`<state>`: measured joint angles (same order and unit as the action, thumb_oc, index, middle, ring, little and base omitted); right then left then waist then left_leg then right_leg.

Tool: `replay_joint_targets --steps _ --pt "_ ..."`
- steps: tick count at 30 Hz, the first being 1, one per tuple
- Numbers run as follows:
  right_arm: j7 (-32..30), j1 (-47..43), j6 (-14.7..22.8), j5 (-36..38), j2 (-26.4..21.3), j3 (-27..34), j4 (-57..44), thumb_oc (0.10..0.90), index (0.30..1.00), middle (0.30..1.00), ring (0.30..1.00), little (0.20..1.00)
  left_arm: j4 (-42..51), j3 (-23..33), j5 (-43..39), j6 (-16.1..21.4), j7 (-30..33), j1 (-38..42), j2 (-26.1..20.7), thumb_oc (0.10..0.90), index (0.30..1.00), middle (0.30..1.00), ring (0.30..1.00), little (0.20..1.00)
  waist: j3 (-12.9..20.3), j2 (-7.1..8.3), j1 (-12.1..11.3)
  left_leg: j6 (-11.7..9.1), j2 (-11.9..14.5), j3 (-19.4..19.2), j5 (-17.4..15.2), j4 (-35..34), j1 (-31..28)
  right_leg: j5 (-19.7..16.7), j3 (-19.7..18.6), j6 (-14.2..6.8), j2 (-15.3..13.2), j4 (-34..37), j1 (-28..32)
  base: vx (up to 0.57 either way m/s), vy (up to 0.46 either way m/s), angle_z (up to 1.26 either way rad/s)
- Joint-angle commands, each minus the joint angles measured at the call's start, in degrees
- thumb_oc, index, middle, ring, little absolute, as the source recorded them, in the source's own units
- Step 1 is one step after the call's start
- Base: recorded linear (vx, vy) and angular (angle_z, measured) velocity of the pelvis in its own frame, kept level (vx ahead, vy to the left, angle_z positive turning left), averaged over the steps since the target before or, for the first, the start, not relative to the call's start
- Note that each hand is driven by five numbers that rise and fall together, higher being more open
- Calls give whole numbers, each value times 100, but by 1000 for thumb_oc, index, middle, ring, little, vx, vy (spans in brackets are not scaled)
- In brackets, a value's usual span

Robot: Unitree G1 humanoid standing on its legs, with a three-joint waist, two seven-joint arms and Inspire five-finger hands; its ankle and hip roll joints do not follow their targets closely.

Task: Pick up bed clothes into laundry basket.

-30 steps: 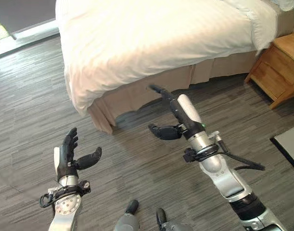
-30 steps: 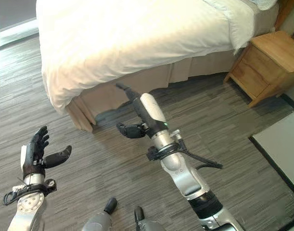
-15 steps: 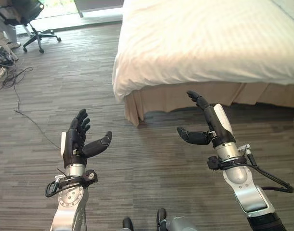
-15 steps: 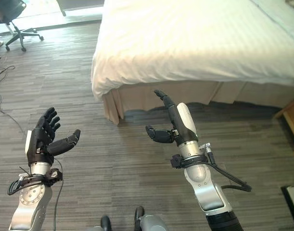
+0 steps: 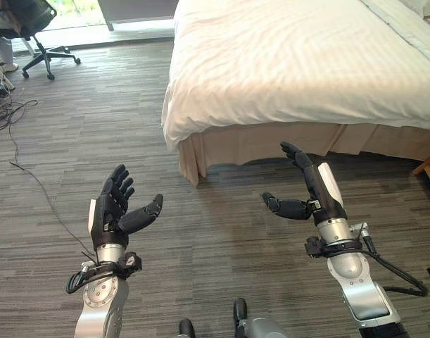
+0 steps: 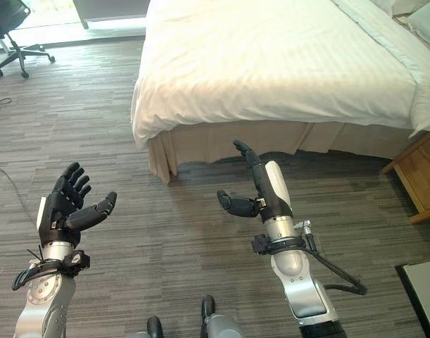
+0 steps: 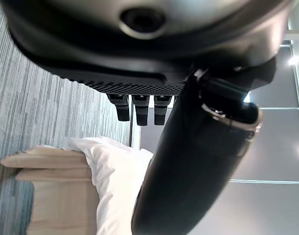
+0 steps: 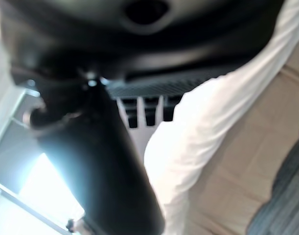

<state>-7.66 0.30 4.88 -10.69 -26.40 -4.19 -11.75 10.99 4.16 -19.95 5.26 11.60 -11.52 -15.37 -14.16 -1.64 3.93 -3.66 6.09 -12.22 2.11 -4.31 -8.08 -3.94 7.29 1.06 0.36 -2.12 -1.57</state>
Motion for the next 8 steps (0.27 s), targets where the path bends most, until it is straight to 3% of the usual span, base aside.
replay_joint_targets --steps 1,5,8 --pt "-82 -173 436 510 290 164 -489 800 900 900 900 900 379 243 256 497 -87 -42 -377 800 900 900 900 900 698 345 -56 21 104 180 -629 -69 -73 432 -435 -769 -889 417 425 0 0 0" --pt "442 0 386 2038 605 -45 -337 800 900 900 900 900 257 230 28 462 -274 -96 -348 800 900 900 900 900 694 376 -40 -16 117 175 -629 -69 -105 413 -406 -763 -889 491 487 0 0 0" --pt "525 27 391 2352 649 -52 -342 800 900 900 900 900 229 278 16 466 -261 -75 -384 800 900 900 900 900 706 381 -32 -25 120 156 -642 -69 -124 397 -413 -766 -889 526 505 0 0 0"
